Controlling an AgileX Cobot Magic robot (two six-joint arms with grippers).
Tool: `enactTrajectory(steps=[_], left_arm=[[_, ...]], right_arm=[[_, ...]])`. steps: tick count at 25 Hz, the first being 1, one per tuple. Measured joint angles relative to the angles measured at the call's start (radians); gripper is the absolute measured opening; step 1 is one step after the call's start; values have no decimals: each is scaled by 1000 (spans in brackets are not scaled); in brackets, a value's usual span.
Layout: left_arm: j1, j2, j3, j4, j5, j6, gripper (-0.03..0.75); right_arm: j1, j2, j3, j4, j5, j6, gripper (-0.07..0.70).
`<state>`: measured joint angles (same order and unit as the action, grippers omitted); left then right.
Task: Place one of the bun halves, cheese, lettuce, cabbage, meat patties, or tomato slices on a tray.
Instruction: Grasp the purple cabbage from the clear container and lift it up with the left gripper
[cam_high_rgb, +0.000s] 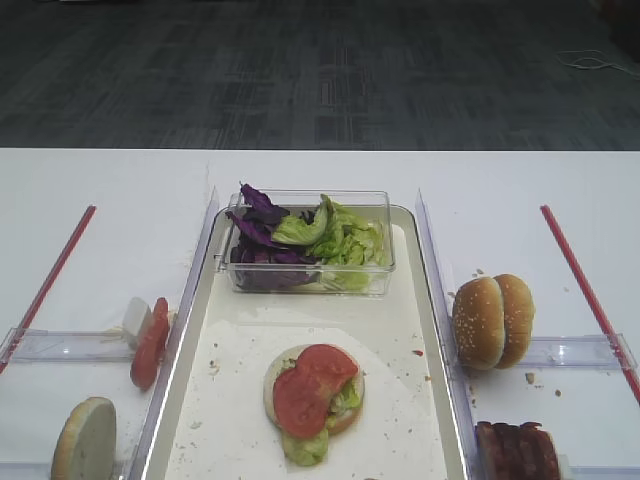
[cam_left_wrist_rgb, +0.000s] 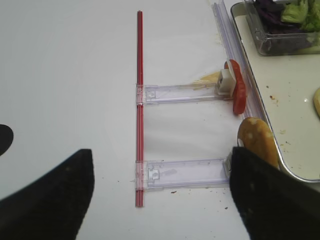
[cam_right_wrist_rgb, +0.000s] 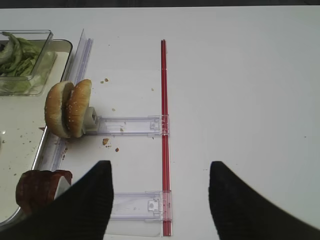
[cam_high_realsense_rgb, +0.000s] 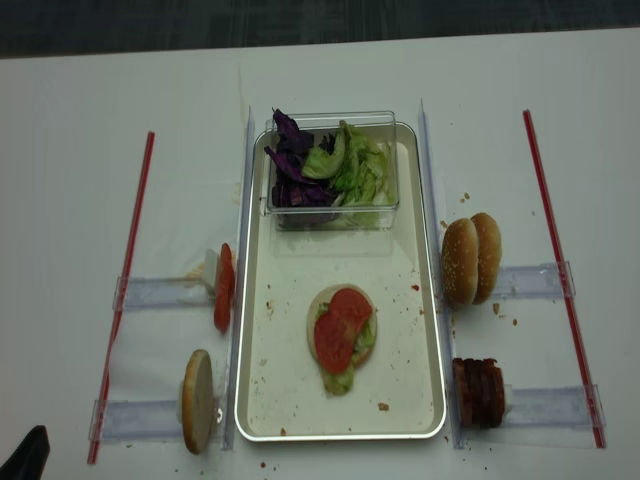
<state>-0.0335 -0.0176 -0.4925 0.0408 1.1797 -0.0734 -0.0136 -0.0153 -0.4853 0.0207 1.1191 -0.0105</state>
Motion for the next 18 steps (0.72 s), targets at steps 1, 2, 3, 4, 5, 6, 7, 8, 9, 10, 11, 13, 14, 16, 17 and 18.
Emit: enactTrajectory(steps=[1, 2, 3, 4, 5, 6, 7, 8, 9, 10, 11, 13, 14, 16, 17, 18], left_arm=[[0, 0, 0, 0, 0, 0, 551], [0, 0, 0, 0, 0, 0, 551], [0, 0, 0, 0, 0, 0, 551], [0, 0, 0, 0, 0, 0, 551], [0, 0, 0, 0, 0, 0, 551], [0, 0, 0, 0, 0, 0, 551], [0, 0, 0, 0, 0, 0, 551], [0, 0, 0, 0, 0, 0, 551], [0, 0, 0, 0, 0, 5, 551], [0, 0, 0, 0, 0, 4, 551], [0, 0, 0, 0, 0, 7, 551], [0, 0, 0, 0, 3, 10, 551], [0, 4, 0, 0, 5, 12, 551], [0, 45, 0, 0, 10, 13, 551], [0, 82, 0, 0, 10, 13, 551], [0, 118, 0, 0, 10, 14, 551]], right_arm=[[0, 0, 0, 0, 0, 0, 464], [0, 0, 0, 0, 0, 0, 464], [0, 0, 0, 0, 0, 0, 464], [0, 0, 0, 0, 0, 0, 464], [0, 0, 0, 0, 0, 0, 464], [0, 0, 0, 0, 0, 0, 464], [0, 0, 0, 0, 0, 0, 464], [0, 0, 0, 0, 0, 0, 464], [0, 0, 0, 0, 0, 0, 464], [0, 0, 0, 0, 0, 0, 464], [0, 0, 0, 0, 0, 0, 464], [0, 0, 0, 0, 0, 0, 464], [0, 0, 0, 0, 0, 0, 464], [0, 0, 0, 0, 0, 0, 464], [0, 0, 0, 0, 0, 0, 464], [0, 0, 0, 0, 0, 0, 464]])
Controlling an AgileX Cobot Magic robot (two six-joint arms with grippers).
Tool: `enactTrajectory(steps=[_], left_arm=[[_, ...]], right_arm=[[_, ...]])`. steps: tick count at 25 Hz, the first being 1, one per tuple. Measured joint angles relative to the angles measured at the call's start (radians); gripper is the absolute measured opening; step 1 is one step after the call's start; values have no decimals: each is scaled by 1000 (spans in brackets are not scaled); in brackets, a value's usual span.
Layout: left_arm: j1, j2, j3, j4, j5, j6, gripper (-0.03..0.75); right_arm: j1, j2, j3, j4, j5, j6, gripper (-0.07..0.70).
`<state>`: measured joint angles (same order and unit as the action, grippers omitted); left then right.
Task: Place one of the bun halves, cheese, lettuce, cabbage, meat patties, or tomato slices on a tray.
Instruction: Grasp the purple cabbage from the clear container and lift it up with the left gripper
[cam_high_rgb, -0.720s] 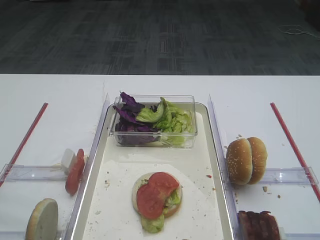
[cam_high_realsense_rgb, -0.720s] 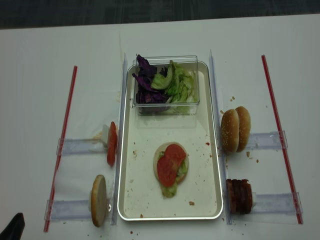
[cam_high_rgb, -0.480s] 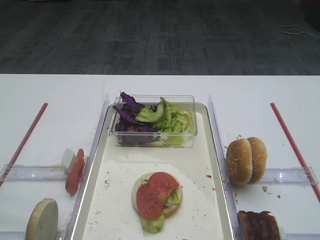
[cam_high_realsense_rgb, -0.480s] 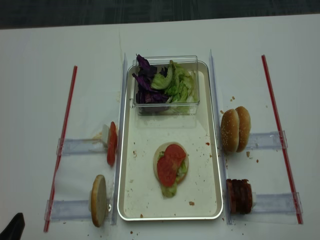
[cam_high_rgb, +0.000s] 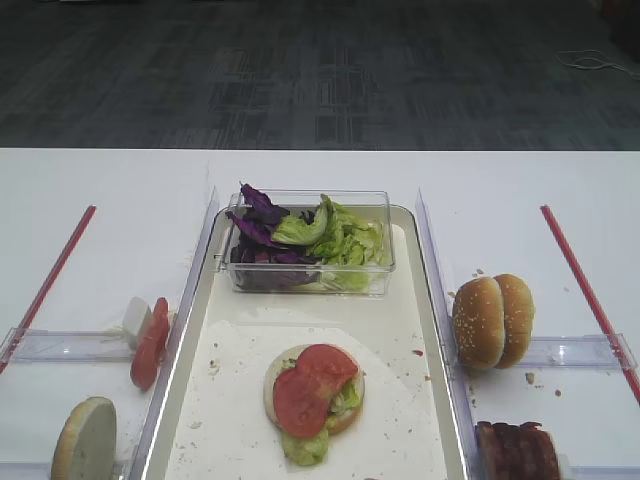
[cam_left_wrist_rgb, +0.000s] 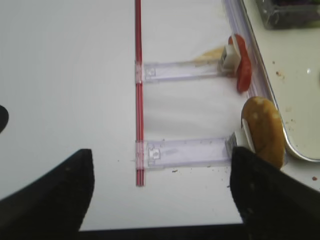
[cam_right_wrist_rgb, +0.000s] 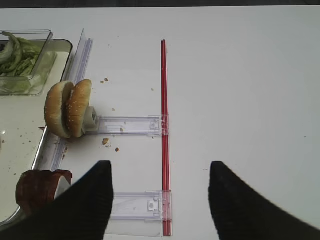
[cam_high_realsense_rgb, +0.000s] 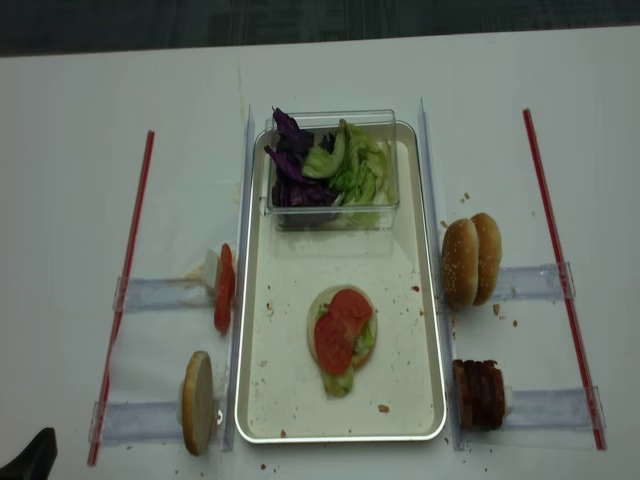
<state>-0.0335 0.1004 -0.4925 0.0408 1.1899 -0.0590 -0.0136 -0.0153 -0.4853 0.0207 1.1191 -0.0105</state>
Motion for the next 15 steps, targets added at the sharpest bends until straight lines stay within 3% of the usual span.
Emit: enactTrajectory(steps=[15], left_arm=[[0, 729, 0, 3, -33, 4, 551]], right_arm=[[0, 0, 0, 0, 0, 0, 464]])
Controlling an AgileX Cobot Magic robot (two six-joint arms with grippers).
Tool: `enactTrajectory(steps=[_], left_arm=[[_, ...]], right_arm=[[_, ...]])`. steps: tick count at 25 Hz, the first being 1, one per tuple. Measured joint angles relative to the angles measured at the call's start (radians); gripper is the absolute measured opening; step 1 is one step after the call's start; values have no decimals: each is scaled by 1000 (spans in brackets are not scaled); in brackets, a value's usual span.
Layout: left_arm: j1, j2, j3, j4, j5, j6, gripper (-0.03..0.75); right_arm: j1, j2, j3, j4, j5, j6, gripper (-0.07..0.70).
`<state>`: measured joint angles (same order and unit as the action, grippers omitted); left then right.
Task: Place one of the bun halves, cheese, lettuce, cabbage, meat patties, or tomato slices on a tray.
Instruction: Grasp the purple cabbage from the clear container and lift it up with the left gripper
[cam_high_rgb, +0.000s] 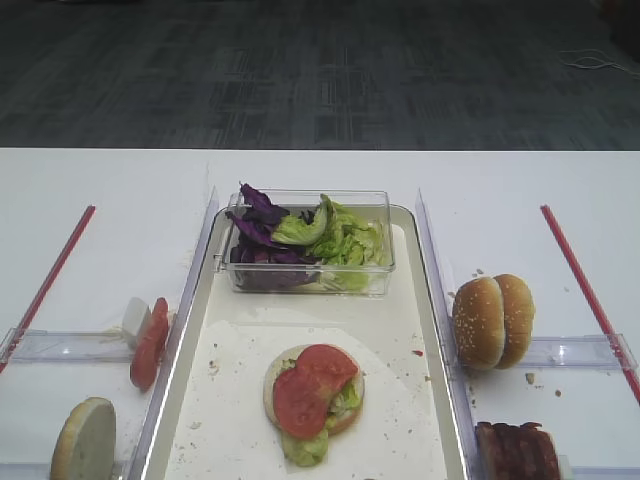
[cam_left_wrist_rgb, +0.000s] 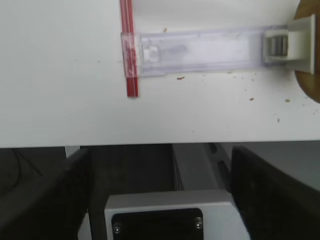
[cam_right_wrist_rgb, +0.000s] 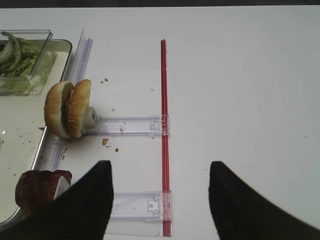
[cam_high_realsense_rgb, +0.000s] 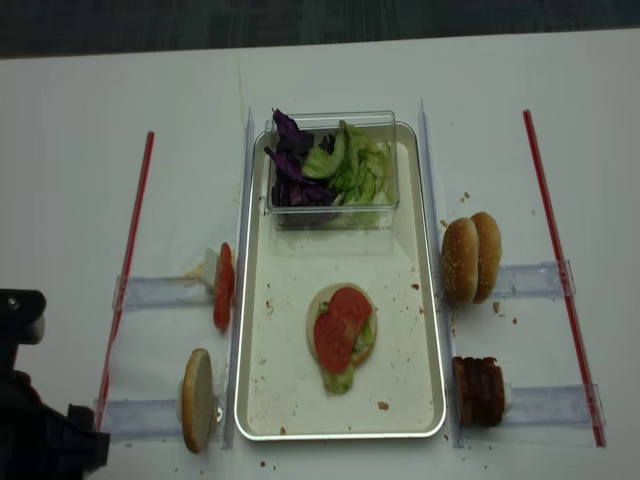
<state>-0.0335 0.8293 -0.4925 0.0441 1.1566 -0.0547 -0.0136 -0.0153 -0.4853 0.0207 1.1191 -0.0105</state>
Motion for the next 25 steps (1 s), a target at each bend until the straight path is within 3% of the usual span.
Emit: enactTrajectory(steps=[7, 11, 17, 25], left_arm=[[0, 106, -11, 5, -21, -14, 551], [0, 157, -68, 28, -41, -23, 551], [0, 342, -233, 67, -92, -39, 551], [0, 693, -548, 76, -121, -45, 551]], right_arm=[[0, 0, 0, 0, 0, 0, 464], [0, 0, 0, 0, 0, 0, 464], [0, 0, 0, 0, 0, -2, 464], [0, 0, 0, 0, 0, -2, 464]])
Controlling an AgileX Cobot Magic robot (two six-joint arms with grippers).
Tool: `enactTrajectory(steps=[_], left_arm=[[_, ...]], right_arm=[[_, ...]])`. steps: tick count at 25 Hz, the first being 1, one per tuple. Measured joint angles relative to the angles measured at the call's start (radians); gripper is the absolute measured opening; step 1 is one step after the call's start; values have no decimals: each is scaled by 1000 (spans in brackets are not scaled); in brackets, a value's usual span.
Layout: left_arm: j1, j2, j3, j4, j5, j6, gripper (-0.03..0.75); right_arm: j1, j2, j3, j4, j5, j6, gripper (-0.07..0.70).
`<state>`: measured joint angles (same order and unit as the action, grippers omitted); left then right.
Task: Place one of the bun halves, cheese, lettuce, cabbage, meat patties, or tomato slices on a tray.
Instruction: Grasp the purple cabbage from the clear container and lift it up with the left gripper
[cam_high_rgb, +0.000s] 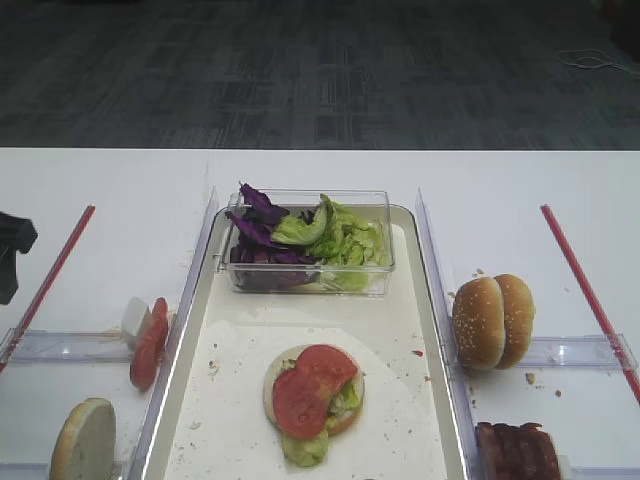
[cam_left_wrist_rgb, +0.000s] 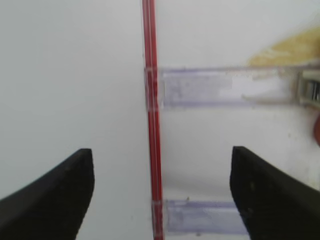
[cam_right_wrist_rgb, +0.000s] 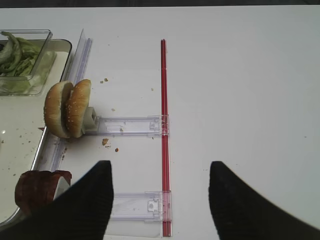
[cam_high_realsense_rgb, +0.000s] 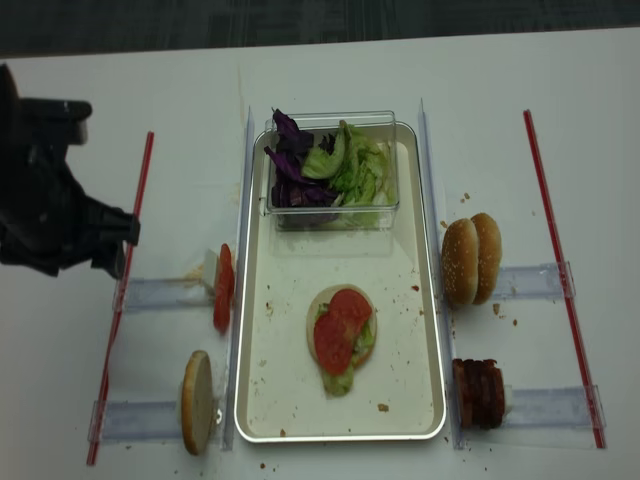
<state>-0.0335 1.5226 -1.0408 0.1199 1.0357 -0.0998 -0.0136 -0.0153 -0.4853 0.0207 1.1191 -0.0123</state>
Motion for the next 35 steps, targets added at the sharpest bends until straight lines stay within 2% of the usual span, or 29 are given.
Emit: enactTrajectory(steps=[7, 11, 17, 21, 26, 30, 35], left_arm=[[0, 249, -265, 0, -2, -1, 551], [0, 365, -408, 1, 17, -3, 551], [0, 466, -567, 1, 45, -3, 551], [0, 480, -596, -5, 47, -3, 551], [-19, 480, -596, -85, 49, 32, 551], [-98, 480, -596, -112, 39, 57, 551], [-249, 482, -596, -120, -2, 84, 551]], right_arm=[[0, 0, 0, 0, 0, 0, 465], [0, 0, 0, 0, 0, -2, 464], [0, 0, 0, 0, 0, -2, 464], [0, 0, 0, 0, 0, -2, 464], [0, 0, 0, 0, 0, -2, 464], [0, 0, 0, 0, 0, -2, 464], [0, 0, 0, 0, 2, -2, 464]])
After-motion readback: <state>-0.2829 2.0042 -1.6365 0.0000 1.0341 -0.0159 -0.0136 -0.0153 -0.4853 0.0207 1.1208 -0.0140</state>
